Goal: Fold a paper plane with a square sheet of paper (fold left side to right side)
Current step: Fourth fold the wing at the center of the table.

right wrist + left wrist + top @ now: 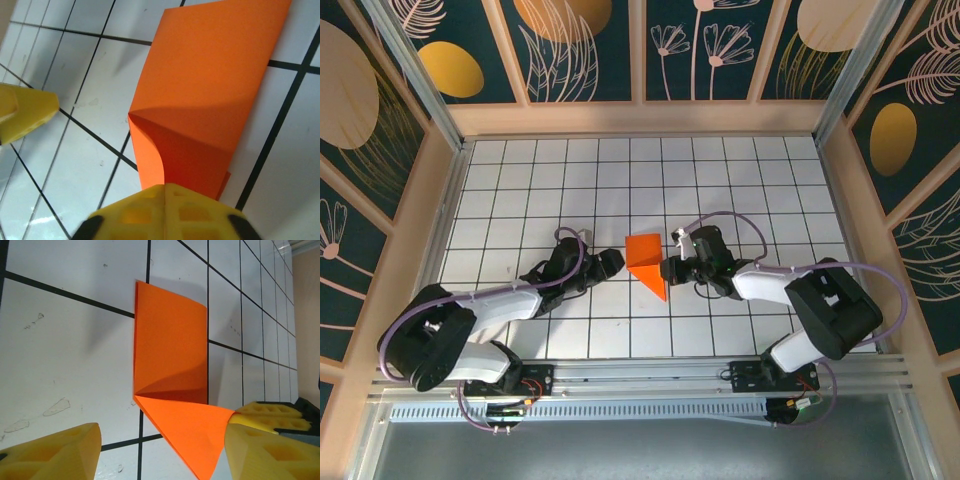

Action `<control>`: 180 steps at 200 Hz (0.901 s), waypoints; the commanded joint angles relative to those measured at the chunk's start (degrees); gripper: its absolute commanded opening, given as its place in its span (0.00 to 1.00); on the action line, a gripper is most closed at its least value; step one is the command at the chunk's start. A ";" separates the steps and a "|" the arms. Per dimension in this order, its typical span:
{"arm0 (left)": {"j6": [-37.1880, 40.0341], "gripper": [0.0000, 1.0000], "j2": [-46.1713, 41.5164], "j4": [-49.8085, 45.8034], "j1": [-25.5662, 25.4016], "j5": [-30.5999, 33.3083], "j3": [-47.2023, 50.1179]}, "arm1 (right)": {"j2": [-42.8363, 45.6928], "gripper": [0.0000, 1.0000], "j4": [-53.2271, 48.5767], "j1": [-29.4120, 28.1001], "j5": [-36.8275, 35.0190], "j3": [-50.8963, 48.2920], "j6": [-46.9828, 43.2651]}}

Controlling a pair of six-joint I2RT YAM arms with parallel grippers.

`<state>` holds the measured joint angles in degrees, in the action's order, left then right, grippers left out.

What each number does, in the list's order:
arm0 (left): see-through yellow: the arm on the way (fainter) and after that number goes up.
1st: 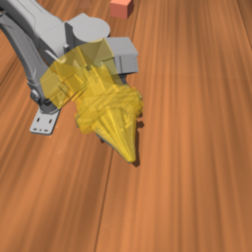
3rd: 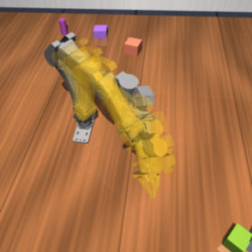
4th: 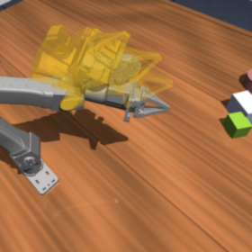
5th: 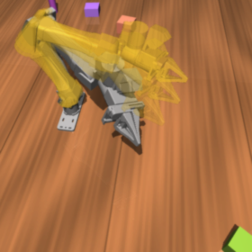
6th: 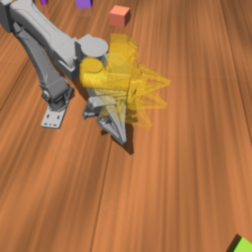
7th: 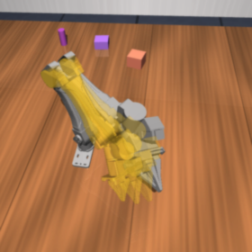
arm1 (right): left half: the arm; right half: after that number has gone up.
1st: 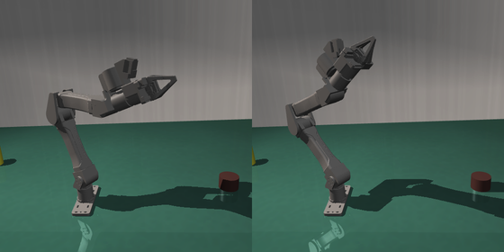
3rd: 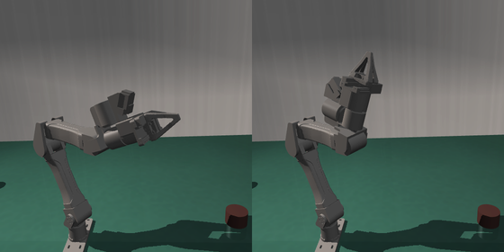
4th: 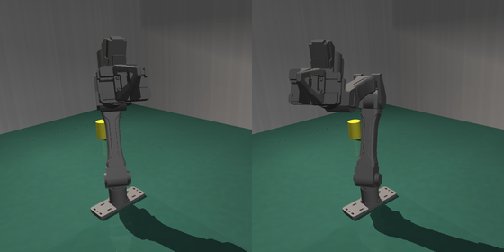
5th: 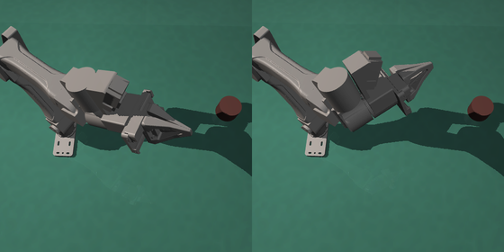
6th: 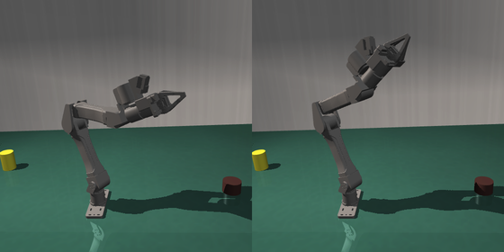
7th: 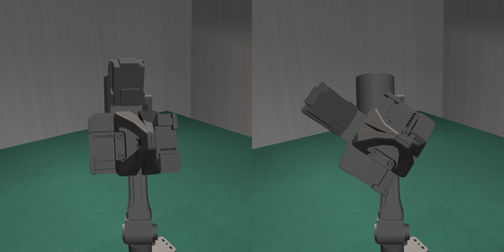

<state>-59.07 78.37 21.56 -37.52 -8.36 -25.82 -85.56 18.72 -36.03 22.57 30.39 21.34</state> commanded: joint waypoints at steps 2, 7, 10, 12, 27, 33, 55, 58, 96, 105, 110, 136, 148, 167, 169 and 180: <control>-1.32 0.66 1.46 3.96 1.05 -2.13 -1.12 | 3.06 0.00 1.23 -0.38 -0.39 -0.25 0.24; -1.44 0.67 1.75 4.44 1.24 -2.55 -1.31 | 3.81 0.00 1.23 -0.40 -0.49 -0.61 0.28; -1.55 0.67 1.93 4.80 1.42 -2.87 -1.33 | 4.20 0.00 1.23 -0.36 -0.57 -0.83 0.28; -1.57 0.67 2.02 5.02 1.49 -3.10 -1.38 | 4.49 0.00 1.21 -0.36 -0.61 -0.96 0.26; -2.22 0.67 3.02 6.98 2.17 -4.43 -1.67 | 6.66 0.00 1.44 -0.28 -0.81 -2.09 0.58; -2.56 0.67 3.44 7.81 2.38 -5.00 -1.83 | 7.52 0.00 1.66 -0.31 -1.06 -2.49 0.66; -3.41 0.67 5.83 10.43 3.18 -7.20 -2.36 | 9.75 0.00 2.02 -0.27 -1.63 -3.75 1.16; -3.50 0.66 6.18 10.69 3.28 -7.39 -2.46 | 9.93 0.00 2.00 -0.27 -1.65 -3.81 1.22; -3.62 0.62 11.42 13.32 3.54 -10.20 -4.98 | 10.93 0.00 1.52 -0.06 -1.65 -4.26 1.29; -3.30 0.61 12.85 13.42 3.51 -10.91 -6.00 | 11.11 0.00 1.50 -0.02 -1.65 -4.33 1.35; -3.11 0.60 13.56 13.42 3.58 -11.33 -6.50 | 11.27 0.00 1.49 -0.08 -1.65 -4.38 1.34; -2.23 0.58 16.97 13.12 3.51 -12.29 -9.28 | 11.73 0.00 1.33 0.18 -1.56 -4.64 1.33; -1.70 0.56 18.51 12.65 3.61 -12.37 -10.47 | 11.89 0.00 1.24 0.35 -1.56 -4.71 1.34; -1.09 0.54 21.85 12.19 3.69 -12.88 -12.45 | 12.16 0.00 1.31 0.53 -1.56 -4.90 1.49; -1.10 0.54 22.03 12.12 3.68 -12.90 -12.64 | 12.17 0.00 1.32 0.59 -1.61 -4.90 1.50; -1.05 0.53 23.40 12.01 3.84 -12.92 -13.49 | 12.34 0.00 1.39 0.69 -1.47 -5.07 1.52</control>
<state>-61.52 98.61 32.82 -34.39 -19.75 -36.97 -74.50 19.29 -35.83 21.91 26.35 21.98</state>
